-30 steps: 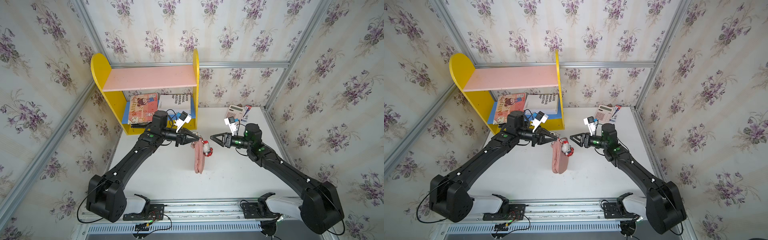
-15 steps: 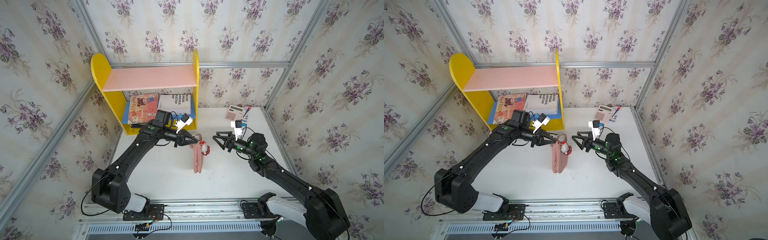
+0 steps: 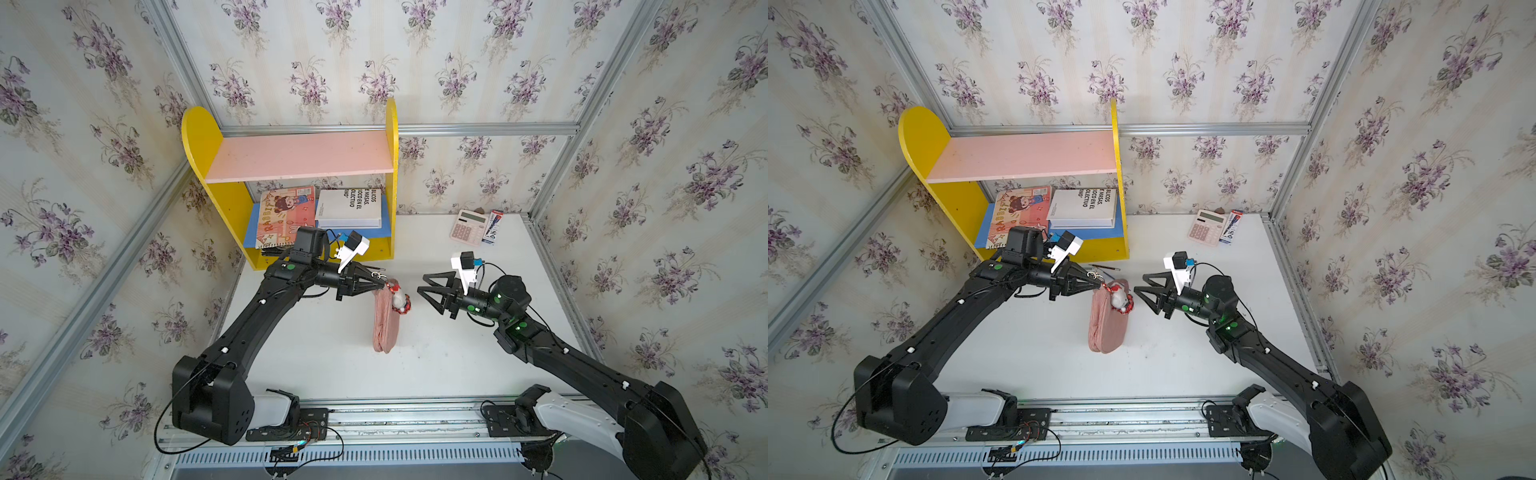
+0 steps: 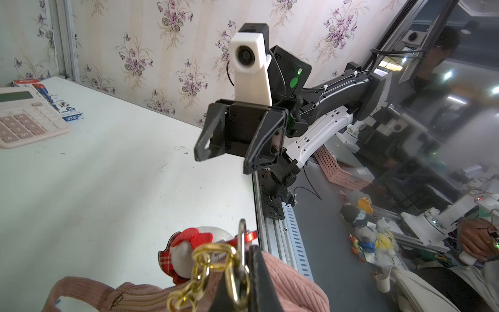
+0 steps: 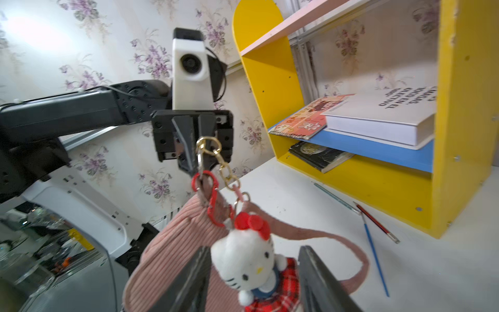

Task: Remove the decoration from the bag
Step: Remove the decoration item from the bag.

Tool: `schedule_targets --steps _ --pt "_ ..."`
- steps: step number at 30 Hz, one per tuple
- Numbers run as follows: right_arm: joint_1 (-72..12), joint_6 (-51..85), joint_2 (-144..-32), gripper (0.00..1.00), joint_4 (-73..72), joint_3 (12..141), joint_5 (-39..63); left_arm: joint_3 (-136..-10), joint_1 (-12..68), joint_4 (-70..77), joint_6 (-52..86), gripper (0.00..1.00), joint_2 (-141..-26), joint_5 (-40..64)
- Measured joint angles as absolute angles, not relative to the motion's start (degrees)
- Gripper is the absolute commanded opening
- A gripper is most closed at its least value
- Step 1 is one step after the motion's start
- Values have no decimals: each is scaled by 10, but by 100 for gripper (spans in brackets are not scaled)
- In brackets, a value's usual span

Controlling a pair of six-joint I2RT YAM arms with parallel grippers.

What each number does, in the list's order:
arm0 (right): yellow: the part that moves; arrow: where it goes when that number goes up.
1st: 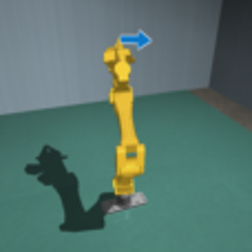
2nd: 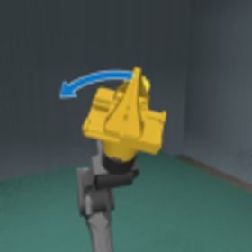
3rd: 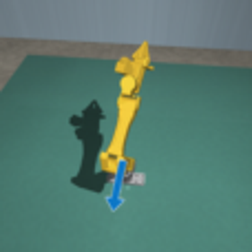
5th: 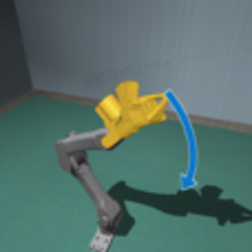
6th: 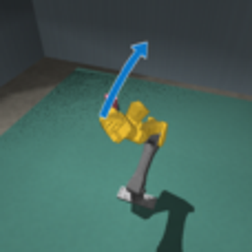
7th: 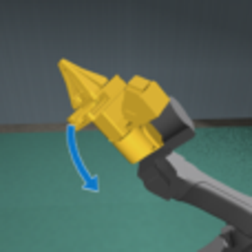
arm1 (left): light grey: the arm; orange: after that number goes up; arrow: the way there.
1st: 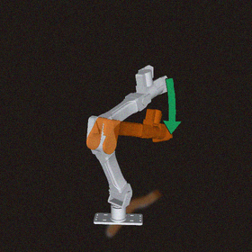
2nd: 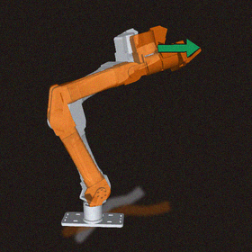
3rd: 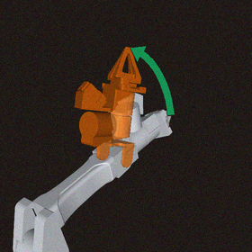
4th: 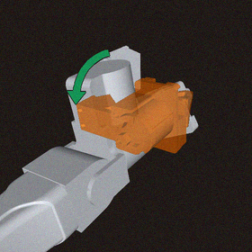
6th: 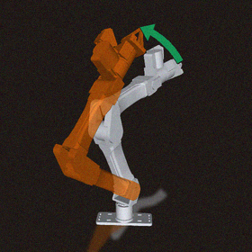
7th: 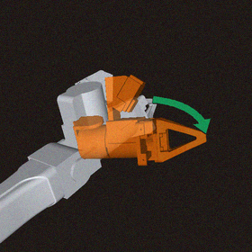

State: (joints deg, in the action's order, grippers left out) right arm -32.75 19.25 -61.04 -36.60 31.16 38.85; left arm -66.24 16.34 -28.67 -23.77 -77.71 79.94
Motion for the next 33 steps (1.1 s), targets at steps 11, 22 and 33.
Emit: schedule_targets --steps 11,22,33 --pt "-342 180 -613 45 -397 317 430 -706 152 -406 -408 0 -790 830" --pt "-368 139 -655 52 -369 380 465 -721 155 -481 -483 0 -797 837" --pt "-372 156 -724 56 -320 456 569 -749 168 -550 -552 0 -806 827"
